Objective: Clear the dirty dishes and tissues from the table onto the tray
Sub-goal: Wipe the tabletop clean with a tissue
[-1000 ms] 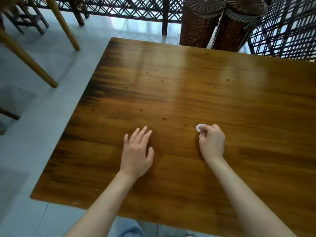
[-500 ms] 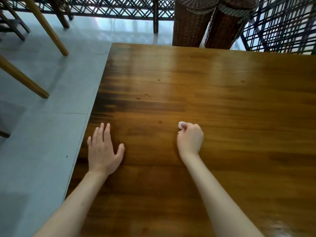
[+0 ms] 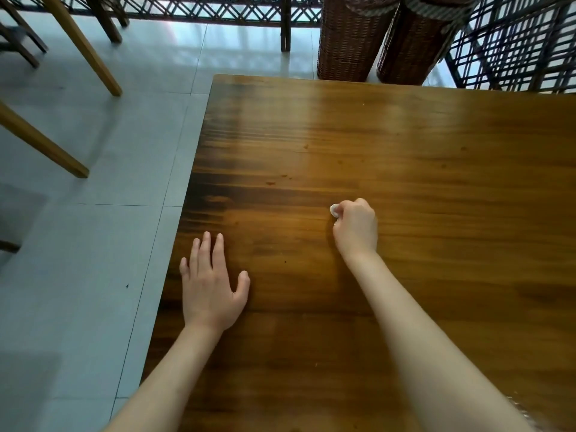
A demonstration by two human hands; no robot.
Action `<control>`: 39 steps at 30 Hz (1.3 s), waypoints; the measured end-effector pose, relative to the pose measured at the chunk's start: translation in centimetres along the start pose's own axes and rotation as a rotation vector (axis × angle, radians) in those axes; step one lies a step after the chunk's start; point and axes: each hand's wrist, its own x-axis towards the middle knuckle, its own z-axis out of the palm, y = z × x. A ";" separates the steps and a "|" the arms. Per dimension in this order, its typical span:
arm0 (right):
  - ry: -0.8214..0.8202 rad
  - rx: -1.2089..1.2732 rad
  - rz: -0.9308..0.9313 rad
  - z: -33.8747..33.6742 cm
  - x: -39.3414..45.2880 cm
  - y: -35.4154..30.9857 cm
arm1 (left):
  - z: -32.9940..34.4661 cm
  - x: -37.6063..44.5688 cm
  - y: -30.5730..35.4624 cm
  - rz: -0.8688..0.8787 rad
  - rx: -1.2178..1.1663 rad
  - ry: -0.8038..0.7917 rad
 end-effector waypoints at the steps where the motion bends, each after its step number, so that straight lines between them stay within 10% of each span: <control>1: 0.001 -0.001 -0.001 0.2 -0.3 -0.5 | 0.0 0.0 0.0 0.002 0.002 0.001; 9: -0.200 0.096 -0.342 2.7 -6.4 -3.9 | 0.0 -0.1 0.1 -0.017 0.005 -0.008; 16: -0.010 0.010 -0.009 0.3 0.2 0.3 | 0.1 -0.1 0.1 -0.012 0.010 -0.007; 21: -0.137 0.082 -0.292 3.2 -4.7 -4.2 | -0.1 -0.2 0.2 -0.053 0.012 -0.003; 39: -0.271 0.135 -0.441 6.2 -1.7 -10.7 | -0.2 -0.1 0.2 -0.086 0.046 -0.037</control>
